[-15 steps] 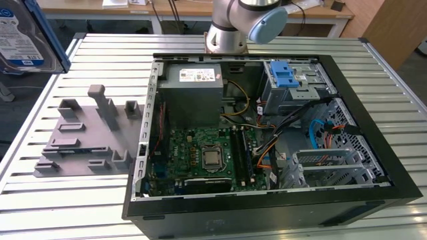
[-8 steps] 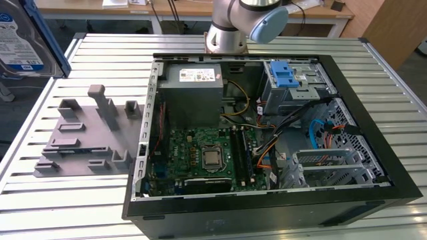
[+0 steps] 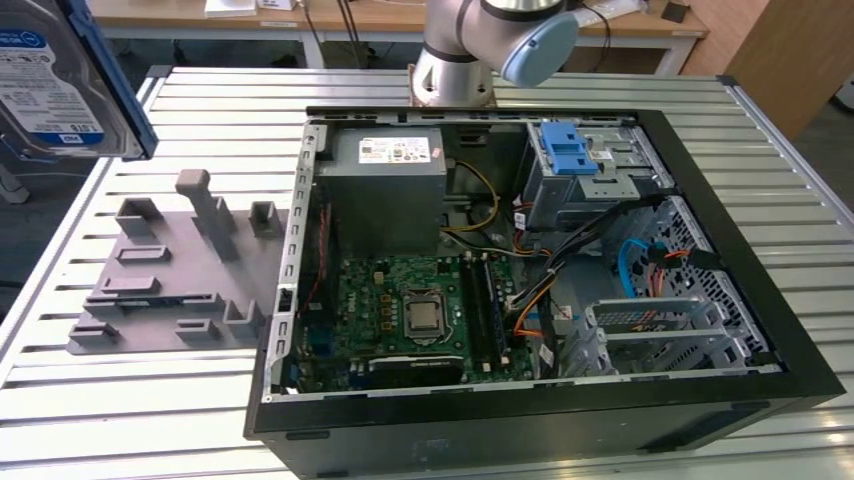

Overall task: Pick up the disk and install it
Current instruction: 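Pick up the disk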

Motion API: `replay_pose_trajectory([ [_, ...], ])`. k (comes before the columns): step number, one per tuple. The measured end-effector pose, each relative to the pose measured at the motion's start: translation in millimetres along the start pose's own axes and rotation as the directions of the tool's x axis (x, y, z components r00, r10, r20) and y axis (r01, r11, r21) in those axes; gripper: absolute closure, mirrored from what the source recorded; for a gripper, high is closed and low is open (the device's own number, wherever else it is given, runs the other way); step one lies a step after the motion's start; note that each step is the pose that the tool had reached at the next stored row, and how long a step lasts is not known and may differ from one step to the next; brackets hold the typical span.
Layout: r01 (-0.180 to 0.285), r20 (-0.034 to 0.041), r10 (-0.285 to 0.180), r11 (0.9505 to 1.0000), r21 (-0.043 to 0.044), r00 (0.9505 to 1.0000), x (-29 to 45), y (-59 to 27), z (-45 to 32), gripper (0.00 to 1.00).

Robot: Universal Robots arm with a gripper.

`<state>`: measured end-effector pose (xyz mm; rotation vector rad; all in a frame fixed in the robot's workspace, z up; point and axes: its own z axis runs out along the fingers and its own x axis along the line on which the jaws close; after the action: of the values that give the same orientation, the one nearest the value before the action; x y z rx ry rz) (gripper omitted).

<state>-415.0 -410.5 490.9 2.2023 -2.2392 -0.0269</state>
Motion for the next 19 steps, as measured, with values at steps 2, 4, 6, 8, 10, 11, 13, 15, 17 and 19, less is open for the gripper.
replay_pose_trajectory([
  [2, 0.0, 0.0, 0.0, 1.0, -0.0001, 1.0, 1.0, -4.3, 0.0, 0.63],
  [4, 0.0, 0.0, 0.0, 1.0, -0.0002, 1.0, 2.0, -10.0, -0.1, 0.63],
  [6, 0.0, -0.0001, 0.0, 1.0, -0.0006, 1.0, 2.8, -15.4, -0.3, 0.63],
  [8, 0.0, -0.0001, 0.0, 1.0, -0.0006, 1.0, 3.3, -20.0, -0.3, 0.63],
  [10, 0.0, 0.0, 0.0, 1.0, -0.0006, 1.0, 3.7, -24.0, -0.3, 0.63],
  [11, 0.0, 0.0, 0.0, 1.0, -0.0007, 1.0, 3.9, -26.2, -0.4, 0.63],
  [13, 0.0, 0.0, 0.0, 1.0, -0.0006, 1.0, 4.2, -30.2, -0.4, 0.63],
  [15, 0.0, -0.0001, 0.0, 1.0, -0.0007, 1.0, 4.5, -33.9, -0.5, 0.63],
  [17, 0.0, -0.0001, 0.0, 1.0, -0.0007, 1.0, 4.6, -36.8, -0.5, 0.63],
  [19, 0.0, 0.0, 0.0, 1.0, -0.0006, 1.0, 4.8, -38.6, -0.4, 0.63],
])
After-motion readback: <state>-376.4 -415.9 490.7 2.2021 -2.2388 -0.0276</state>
